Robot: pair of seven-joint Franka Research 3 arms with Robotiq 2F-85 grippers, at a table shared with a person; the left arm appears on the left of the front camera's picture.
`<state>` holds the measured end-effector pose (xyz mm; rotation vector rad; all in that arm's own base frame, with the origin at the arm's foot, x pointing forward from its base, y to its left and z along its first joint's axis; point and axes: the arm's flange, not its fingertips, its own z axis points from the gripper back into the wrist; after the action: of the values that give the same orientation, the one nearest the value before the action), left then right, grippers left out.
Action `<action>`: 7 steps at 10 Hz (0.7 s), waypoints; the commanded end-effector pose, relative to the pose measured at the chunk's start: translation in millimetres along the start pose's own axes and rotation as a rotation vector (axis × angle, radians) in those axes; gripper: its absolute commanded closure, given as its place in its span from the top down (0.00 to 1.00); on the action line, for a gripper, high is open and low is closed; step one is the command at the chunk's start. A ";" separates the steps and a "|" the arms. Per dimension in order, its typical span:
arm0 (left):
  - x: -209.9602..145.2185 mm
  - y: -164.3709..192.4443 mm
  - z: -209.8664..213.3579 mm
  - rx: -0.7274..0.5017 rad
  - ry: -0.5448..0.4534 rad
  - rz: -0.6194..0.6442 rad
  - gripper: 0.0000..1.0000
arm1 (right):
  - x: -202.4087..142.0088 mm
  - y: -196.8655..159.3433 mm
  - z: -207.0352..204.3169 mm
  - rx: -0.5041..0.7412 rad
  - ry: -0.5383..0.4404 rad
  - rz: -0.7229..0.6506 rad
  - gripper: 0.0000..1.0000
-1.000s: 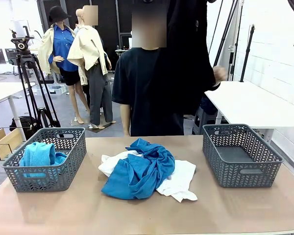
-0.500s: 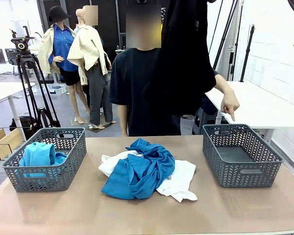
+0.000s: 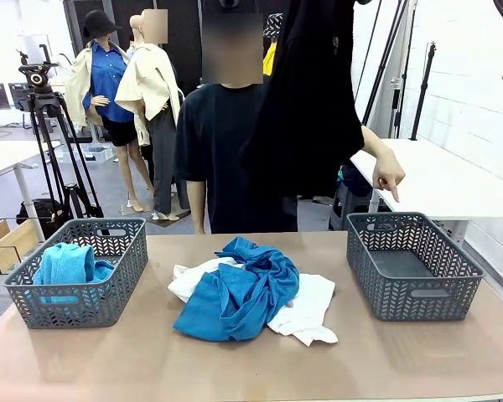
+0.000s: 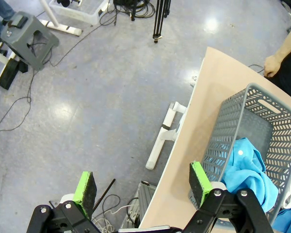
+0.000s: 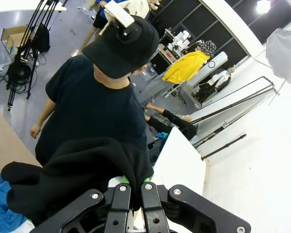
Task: Sort the tops and bottoms.
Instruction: Sort the clothes according to human instructions.
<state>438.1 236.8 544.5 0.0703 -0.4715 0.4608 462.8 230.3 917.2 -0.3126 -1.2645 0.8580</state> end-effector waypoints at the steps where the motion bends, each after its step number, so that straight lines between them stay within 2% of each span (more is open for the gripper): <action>1: -0.4 0.6 0.2 0.001 0.004 -0.013 1.00 | 1.9 3.6 -1.1 0.007 -0.003 0.003 0.00; 7: -0.4 0.6 0.2 0.001 0.004 -0.013 1.00 | 1.1 3.5 -2.3 0.007 -0.001 0.003 0.00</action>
<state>438.1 236.8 544.5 0.0703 -0.4715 0.4607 463.6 234.0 914.9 -0.3083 -1.2614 0.8649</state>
